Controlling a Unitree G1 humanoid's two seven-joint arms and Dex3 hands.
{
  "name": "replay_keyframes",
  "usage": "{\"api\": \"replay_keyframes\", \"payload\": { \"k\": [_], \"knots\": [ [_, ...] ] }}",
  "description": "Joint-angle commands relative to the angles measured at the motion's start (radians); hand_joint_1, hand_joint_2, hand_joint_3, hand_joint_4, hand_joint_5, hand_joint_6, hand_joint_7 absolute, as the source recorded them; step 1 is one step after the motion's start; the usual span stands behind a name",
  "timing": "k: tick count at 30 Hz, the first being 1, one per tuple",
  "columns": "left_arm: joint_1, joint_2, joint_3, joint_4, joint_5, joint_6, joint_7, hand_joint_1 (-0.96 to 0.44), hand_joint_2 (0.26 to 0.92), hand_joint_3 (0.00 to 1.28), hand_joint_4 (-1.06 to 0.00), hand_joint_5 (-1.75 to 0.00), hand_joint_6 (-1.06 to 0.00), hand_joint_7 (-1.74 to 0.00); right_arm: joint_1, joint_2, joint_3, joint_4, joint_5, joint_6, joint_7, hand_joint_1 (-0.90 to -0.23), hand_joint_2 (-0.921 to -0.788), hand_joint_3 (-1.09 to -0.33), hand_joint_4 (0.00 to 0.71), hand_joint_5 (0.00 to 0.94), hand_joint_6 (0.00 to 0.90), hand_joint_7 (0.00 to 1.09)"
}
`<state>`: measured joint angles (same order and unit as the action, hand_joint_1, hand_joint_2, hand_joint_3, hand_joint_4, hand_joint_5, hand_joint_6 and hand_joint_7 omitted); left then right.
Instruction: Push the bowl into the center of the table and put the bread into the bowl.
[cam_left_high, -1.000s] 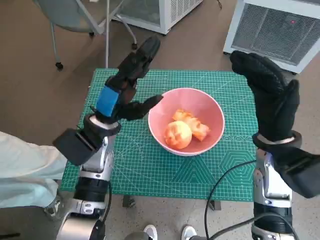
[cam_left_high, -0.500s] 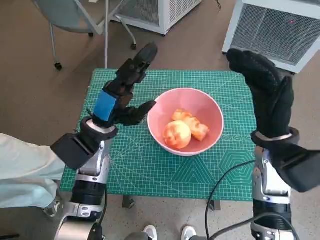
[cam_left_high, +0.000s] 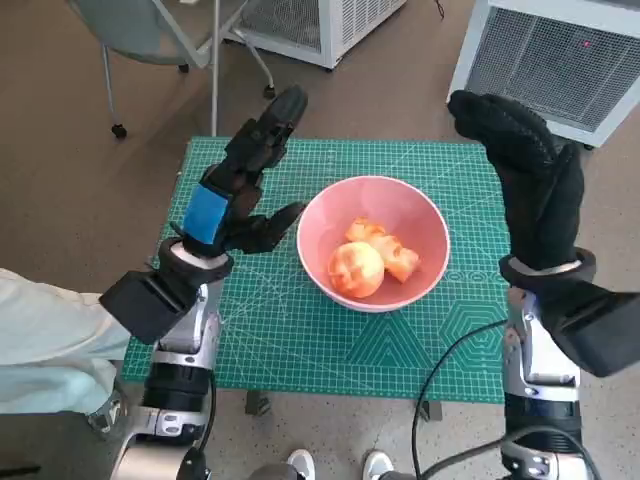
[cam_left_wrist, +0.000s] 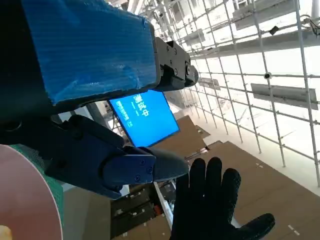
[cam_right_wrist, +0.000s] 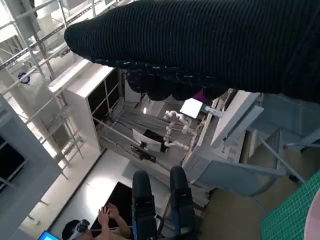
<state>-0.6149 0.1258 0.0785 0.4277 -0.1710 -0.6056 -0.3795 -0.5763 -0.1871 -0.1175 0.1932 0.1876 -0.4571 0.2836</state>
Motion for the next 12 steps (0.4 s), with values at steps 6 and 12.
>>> {"api": "replay_keyframes", "payload": {
  "k": [6,12],
  "knots": [
    [0.000,0.002,0.006,0.013,-0.011,-0.011,-0.004,-0.67,0.921,0.43,-0.14,0.00,-0.23,-0.06,0.000,-0.001,0.004,0.022,-0.014,0.000,-0.001,-0.634,-0.921,-0.722,0.254,0.000,-0.001,0.59],
    [-0.001,0.005,0.005,0.008,-0.009,-0.005,-0.005,-0.67,0.921,0.43,-0.14,0.00,-0.23,-0.07,-0.004,0.001,0.006,0.035,-0.020,-0.008,-0.002,-0.633,-0.921,-0.723,0.251,0.000,-0.001,0.59]
  ]
}}
